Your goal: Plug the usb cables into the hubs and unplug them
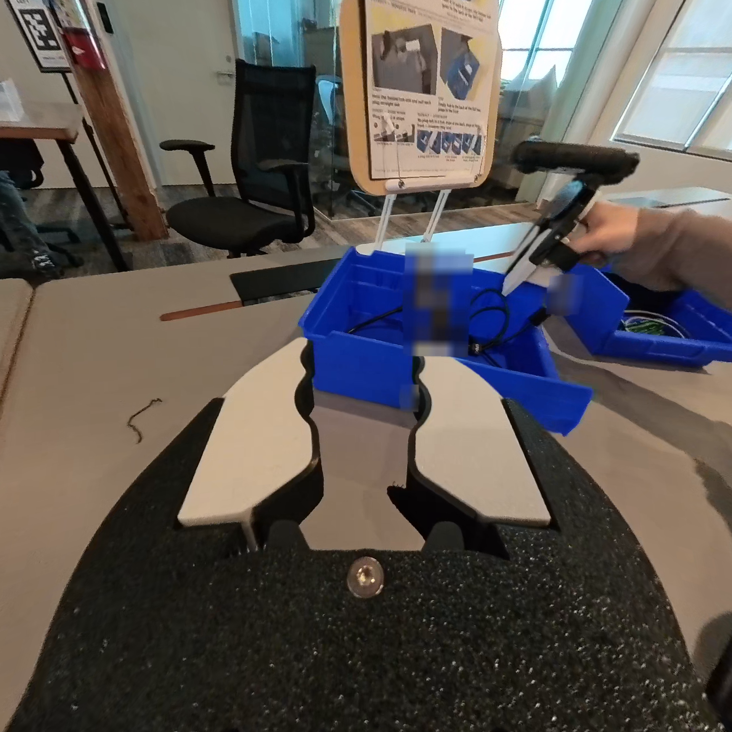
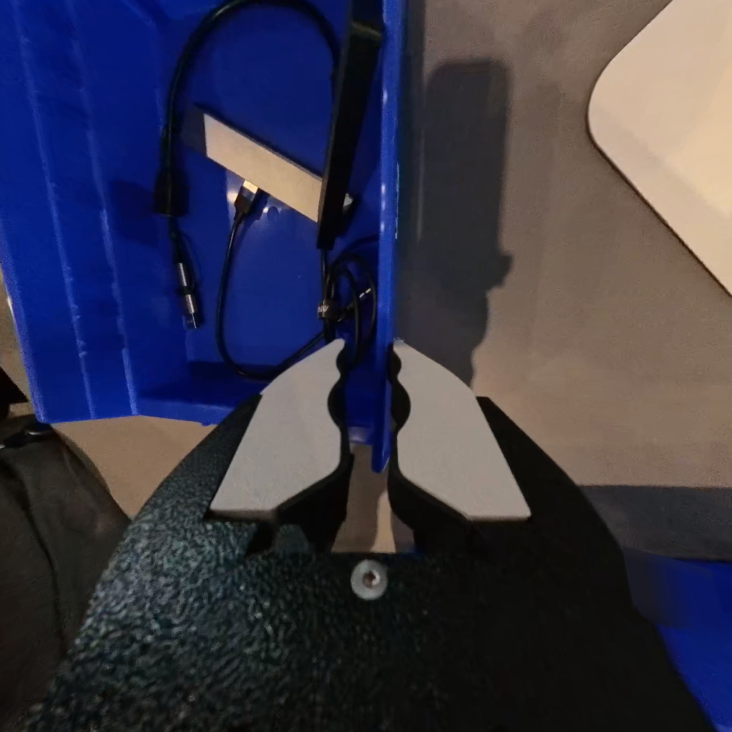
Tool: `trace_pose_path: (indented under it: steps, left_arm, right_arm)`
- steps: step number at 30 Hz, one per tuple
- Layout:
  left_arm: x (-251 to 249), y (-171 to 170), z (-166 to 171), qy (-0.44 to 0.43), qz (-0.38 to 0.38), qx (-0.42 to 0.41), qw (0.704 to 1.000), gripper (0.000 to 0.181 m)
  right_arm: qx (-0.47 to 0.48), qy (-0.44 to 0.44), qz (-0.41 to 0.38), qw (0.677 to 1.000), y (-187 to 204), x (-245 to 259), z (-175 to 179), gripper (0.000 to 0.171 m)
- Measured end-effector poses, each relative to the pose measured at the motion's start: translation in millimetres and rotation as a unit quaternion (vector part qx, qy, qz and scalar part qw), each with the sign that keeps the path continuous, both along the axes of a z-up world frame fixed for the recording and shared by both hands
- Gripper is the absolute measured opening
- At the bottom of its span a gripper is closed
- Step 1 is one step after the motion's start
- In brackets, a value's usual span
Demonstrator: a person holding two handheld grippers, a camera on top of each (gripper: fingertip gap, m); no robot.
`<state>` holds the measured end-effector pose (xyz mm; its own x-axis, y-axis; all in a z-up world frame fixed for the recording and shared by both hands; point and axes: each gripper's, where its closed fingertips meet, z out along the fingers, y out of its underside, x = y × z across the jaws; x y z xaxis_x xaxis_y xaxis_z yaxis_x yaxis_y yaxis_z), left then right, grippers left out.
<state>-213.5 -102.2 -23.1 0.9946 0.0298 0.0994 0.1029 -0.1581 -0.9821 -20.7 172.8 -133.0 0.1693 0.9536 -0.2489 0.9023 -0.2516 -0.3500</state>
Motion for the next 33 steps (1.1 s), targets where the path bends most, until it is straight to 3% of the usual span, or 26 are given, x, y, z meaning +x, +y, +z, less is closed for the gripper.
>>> trace_pose_path:
  steps: [7,13,22,33]
  left_arm:
    - [-9.6,-12.9,5.8,-0.01,0.016,0.008,1.0,0.047]
    - [-19.5,-28.2,15.8,-0.002,0.044,0.024,0.999,0.047]
    - [-35.5,-46.2,22.2,-0.008,0.073,0.042,0.996,0.046]
    - [-53.8,-55.3,15.7,-0.016,0.103,0.038,0.994,0.047]
  right_arm:
    - [-0.036,0.029,-0.032,0.998,-51.3,0.2,0.9,0.02]
    - [-0.054,0.075,0.029,0.995,-115.5,-30.5,-1.2,0.016]
    - [0.006,0.088,0.113,0.99,-167.9,-102.7,-1.7,0.016]
    - [-0.084,0.141,0.147,0.976,-248.8,-141.6,1.2,0.026]
